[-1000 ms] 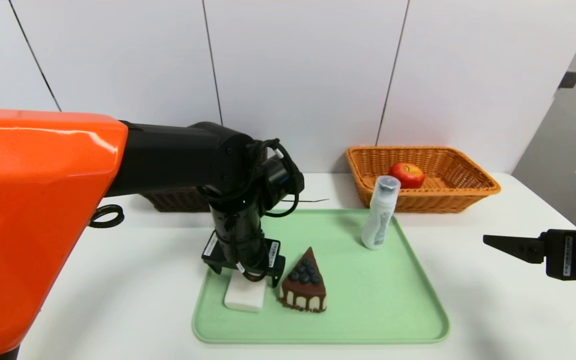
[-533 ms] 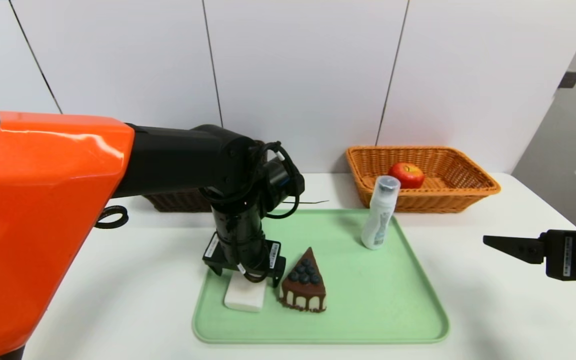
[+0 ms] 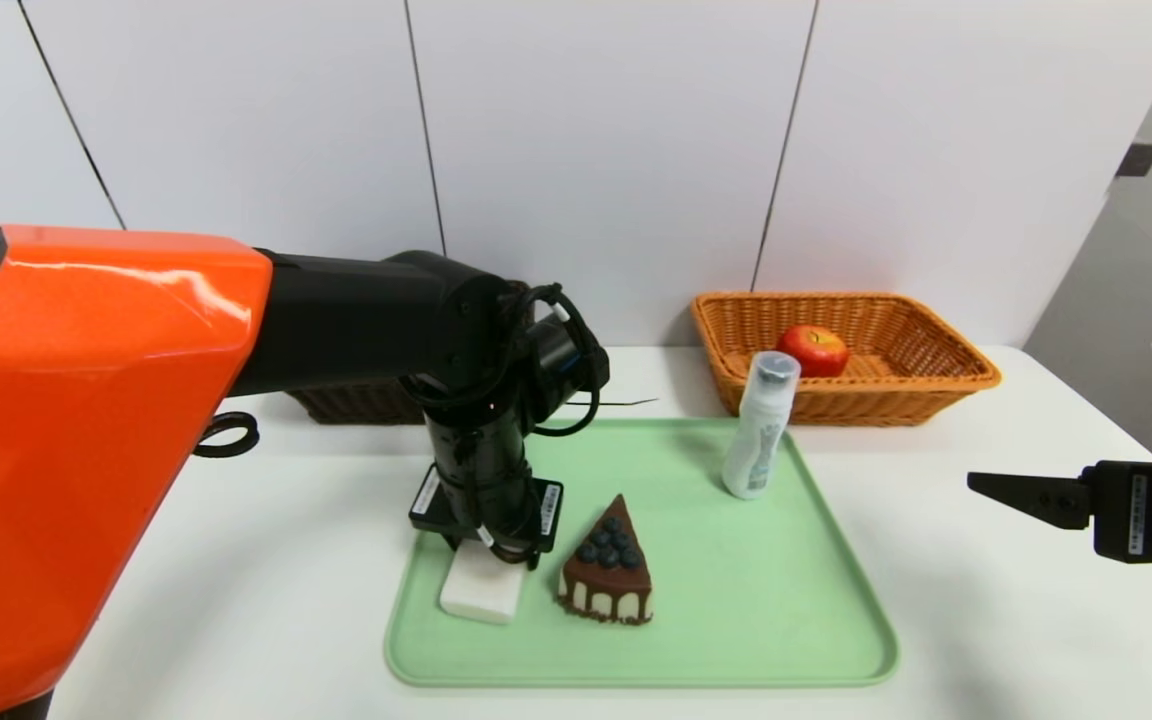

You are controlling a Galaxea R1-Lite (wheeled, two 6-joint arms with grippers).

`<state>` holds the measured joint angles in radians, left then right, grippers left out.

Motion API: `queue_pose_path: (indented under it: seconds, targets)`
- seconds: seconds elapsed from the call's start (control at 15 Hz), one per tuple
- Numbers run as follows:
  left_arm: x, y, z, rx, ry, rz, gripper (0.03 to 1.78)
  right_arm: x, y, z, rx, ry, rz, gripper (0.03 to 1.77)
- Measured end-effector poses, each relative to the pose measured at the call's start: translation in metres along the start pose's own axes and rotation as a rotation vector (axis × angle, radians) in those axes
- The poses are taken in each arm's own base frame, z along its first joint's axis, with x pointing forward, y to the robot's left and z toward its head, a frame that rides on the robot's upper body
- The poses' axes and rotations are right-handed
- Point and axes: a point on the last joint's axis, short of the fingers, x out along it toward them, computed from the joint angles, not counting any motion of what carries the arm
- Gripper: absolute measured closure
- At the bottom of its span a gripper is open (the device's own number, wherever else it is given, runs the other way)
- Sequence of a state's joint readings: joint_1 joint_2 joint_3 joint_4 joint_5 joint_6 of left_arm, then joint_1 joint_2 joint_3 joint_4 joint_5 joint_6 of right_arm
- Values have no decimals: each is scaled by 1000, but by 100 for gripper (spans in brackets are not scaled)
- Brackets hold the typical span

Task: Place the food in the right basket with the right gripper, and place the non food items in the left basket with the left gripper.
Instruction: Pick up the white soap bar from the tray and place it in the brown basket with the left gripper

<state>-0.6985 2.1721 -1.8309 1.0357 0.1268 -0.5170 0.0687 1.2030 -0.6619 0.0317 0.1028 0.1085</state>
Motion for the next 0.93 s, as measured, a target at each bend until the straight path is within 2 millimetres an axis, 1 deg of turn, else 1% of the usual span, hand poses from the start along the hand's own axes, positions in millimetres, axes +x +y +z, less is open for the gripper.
queue_pose_path:
  seconds: [0.2, 0.33, 0.67, 0.8, 0.93]
  targets:
    - [-1, 0, 0, 0, -2, -1, 83, 0, 0, 0, 0, -1, 0, 9]
    - [-9, 0, 2, 1, -25, -14, 84, 0, 0, 0, 0, 1, 0, 9]
    - [-51, 1, 9, -11, -166, -91, 84, 1, 0, -3, 2, 11, -3, 9]
    - [-68, 5, 9, -26, -231, -122, 84, 1, -1, -4, 3, 18, -3, 9]
    - [-89, 12, 13, -61, -338, -170, 84, 2, -1, -5, 4, 23, -3, 9]
